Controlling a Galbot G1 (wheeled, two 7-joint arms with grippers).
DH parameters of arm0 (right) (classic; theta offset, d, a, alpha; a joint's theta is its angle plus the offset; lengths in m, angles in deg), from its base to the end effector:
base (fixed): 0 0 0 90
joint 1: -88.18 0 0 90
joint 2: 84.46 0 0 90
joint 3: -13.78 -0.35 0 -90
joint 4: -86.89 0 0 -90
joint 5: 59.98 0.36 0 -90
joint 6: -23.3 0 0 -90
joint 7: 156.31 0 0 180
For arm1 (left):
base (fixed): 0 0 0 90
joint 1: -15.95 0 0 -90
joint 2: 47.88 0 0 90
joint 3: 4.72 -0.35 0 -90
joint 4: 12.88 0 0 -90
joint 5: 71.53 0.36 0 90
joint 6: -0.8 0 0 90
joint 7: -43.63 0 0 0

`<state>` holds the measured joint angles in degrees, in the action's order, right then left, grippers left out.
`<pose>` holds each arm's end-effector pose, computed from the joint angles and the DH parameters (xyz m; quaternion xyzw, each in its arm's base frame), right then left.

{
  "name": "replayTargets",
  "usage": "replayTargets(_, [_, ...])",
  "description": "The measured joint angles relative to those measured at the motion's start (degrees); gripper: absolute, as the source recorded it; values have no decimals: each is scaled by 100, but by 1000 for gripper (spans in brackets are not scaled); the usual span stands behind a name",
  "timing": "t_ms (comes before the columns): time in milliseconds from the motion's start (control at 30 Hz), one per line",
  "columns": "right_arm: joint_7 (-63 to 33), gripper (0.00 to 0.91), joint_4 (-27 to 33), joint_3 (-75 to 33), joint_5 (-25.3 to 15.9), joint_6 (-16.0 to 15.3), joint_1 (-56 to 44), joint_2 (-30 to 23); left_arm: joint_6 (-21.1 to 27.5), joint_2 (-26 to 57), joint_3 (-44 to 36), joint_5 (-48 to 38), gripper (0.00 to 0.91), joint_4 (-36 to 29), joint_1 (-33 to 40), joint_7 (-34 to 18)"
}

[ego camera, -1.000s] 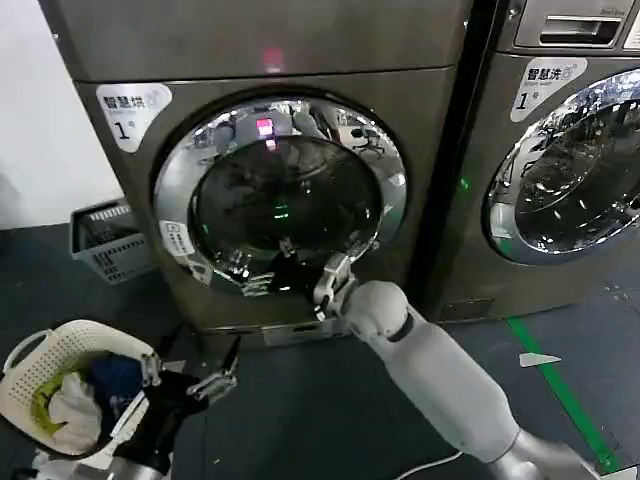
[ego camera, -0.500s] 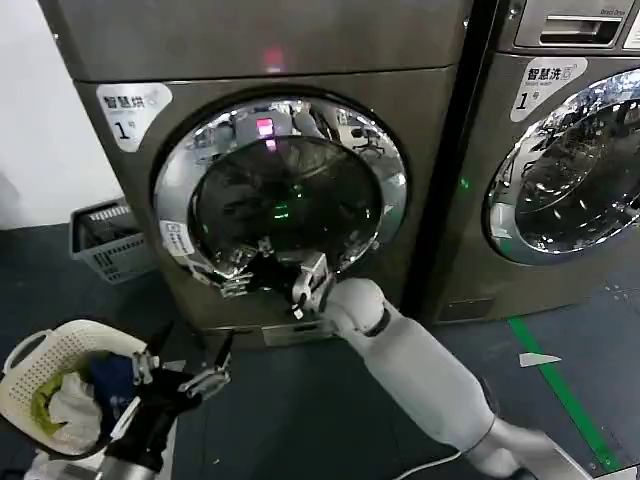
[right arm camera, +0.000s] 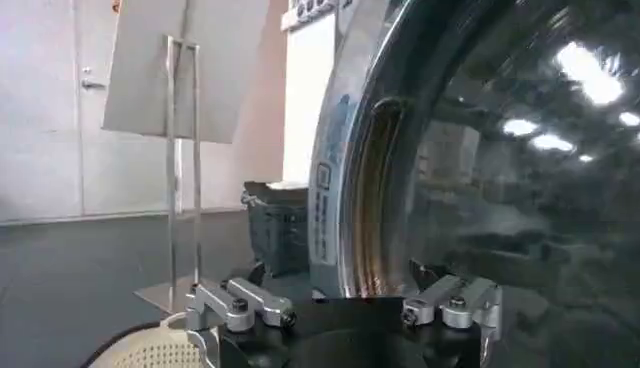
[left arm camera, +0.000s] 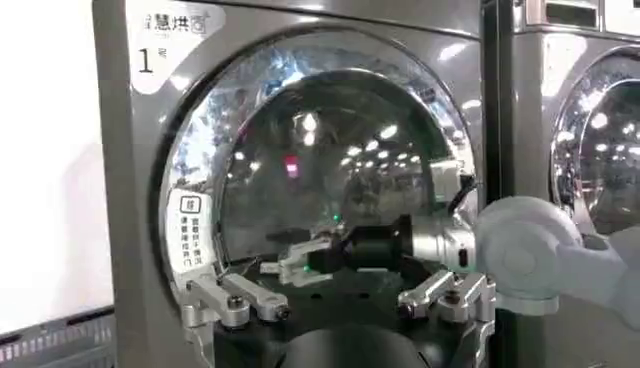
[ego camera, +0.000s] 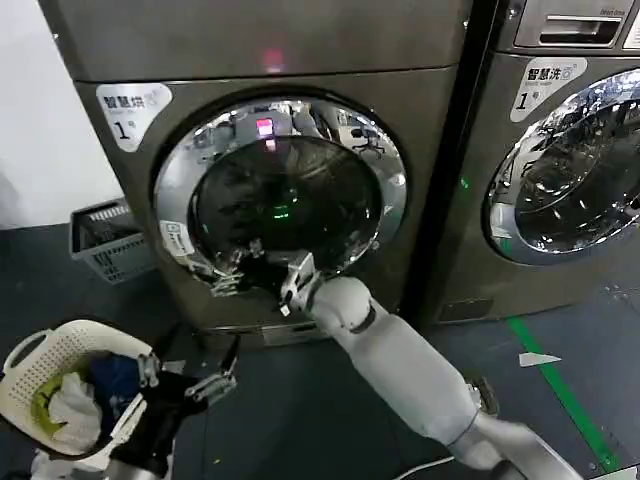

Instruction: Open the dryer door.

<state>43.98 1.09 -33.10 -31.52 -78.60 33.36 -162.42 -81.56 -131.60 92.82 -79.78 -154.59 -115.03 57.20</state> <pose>0.4558 0.1615 -0.1917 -0.5119 0.8582 -0.0284 0.0256 0.1251 0.0365 -0.1932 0.1184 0.9924 0.0172 0.0286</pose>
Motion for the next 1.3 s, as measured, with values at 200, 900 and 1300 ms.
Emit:
replayTargets(200, [-7,907,223,140,-87,20,104,-178,-21,4,-106,108,907,-58,-85,5])
replayTargets(900, [-291,907,837,450,-144,4,457,-734,-57,-12,-209,210,907,-104,-165,7])
replayTargets(1300, [-410,907,1135,659,-113,6,636,-887,-85,-38,-210,218,907,-163,-187,12])
